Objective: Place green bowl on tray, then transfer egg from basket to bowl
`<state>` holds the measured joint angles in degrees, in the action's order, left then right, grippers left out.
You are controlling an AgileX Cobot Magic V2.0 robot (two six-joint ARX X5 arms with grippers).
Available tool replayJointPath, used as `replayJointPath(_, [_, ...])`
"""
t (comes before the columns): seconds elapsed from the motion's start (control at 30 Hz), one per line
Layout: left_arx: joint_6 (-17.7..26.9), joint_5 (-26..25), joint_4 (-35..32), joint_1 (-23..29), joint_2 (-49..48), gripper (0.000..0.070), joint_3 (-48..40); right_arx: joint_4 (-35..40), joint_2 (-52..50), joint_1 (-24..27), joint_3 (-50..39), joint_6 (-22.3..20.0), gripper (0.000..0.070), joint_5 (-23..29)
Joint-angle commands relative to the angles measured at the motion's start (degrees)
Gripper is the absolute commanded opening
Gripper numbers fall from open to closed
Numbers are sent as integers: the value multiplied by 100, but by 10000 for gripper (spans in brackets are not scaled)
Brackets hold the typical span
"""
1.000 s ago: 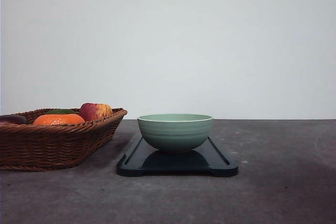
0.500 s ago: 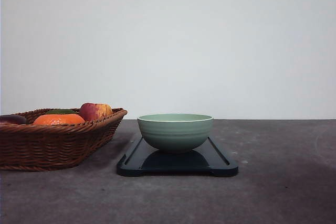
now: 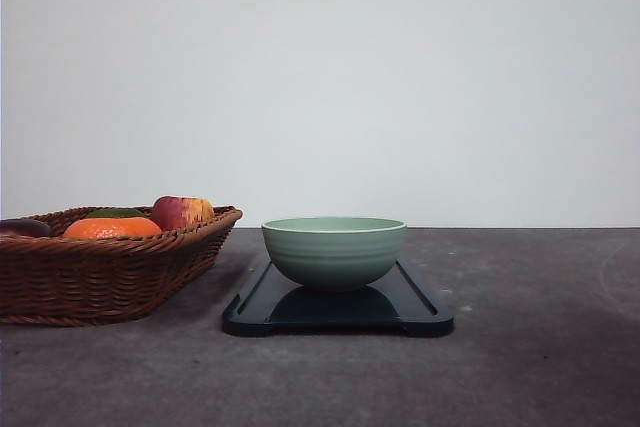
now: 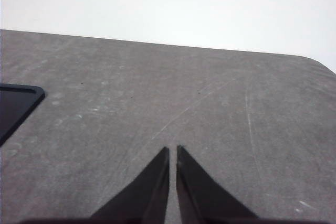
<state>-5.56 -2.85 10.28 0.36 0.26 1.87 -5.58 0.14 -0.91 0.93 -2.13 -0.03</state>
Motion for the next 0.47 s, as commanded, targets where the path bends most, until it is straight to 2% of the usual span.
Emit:
replayJointPath(0.0, [38,9,44,15,-1,0,-107,46,7,2,-24,63,17,8])
replayJointPath(0.43, [37,9,44,15,-3,0,-107,46,7,2,-24,63,17,8])
